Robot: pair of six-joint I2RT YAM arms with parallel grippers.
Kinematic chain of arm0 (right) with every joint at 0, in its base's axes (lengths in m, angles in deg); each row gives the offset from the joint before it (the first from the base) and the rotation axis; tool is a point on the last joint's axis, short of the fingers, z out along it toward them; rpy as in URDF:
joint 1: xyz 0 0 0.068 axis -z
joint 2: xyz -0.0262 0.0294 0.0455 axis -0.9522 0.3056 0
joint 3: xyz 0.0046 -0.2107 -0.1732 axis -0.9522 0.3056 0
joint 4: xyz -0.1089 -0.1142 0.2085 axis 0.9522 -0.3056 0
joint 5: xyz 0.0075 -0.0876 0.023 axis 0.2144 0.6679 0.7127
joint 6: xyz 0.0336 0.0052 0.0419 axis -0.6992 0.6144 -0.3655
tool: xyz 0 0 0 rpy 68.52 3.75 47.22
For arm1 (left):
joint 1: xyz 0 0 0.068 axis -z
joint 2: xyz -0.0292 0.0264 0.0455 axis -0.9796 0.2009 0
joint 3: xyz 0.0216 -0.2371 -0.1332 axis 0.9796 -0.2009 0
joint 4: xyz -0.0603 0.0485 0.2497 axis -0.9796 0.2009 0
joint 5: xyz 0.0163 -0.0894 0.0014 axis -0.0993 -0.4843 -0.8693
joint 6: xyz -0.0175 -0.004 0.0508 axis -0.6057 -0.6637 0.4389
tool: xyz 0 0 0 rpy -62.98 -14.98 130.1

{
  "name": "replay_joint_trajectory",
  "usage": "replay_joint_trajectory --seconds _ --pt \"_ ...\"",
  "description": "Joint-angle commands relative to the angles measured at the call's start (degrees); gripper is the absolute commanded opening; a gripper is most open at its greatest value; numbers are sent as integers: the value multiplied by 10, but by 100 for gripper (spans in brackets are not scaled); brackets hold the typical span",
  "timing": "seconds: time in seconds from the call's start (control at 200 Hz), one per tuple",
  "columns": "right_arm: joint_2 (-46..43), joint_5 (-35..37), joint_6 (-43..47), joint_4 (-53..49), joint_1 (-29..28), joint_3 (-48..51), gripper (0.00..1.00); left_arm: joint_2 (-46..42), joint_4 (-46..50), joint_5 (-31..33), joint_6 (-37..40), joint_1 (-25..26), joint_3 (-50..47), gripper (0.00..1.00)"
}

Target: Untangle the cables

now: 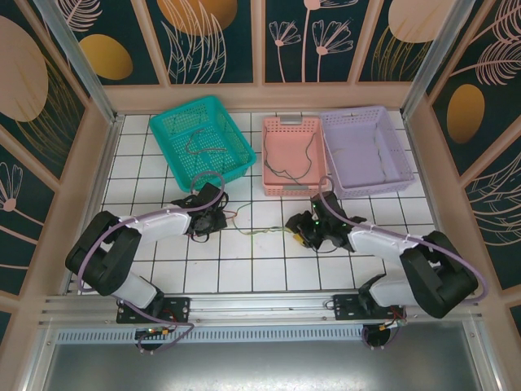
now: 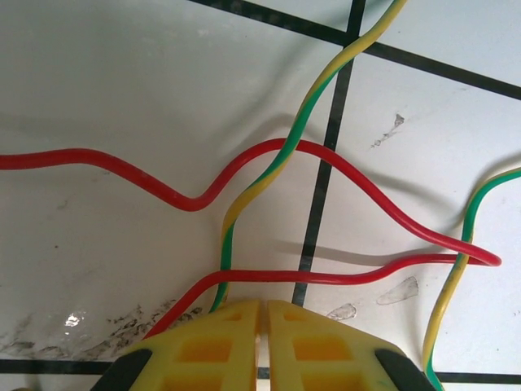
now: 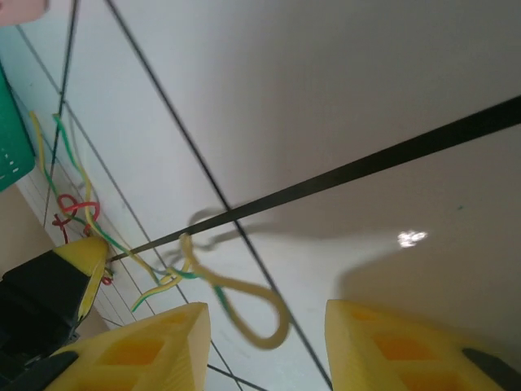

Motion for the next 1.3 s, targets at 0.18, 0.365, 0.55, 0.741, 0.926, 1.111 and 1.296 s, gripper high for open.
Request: replay_joint_trajectory --seconds 0.18,0.365,0.55,0.741,0.926,1.111,1.296 --pt "6 8 -15 123 7 31 21 0 7 -8 17 -4 2 10" --pt "18 21 -9 161 8 27 14 0 7 -7 18 -4 1 10" --pt "-5 53 17 121 5 12 0 -4 11 -1 16 -4 -3 9" --pt "-69 98 94 -34 1 -47 0 -9 11 9 11 -4 -12 9" --pt "-144 124 187 -271 11 -144 0 -2 7 25 10 -4 -16 8" --pt "-241 175 224 -430 34 -215 0 4 -7 28 1 -4 -20 5" --pt "-301 194 232 -460 56 -272 0 12 -17 27 -1 -3 -25 5"
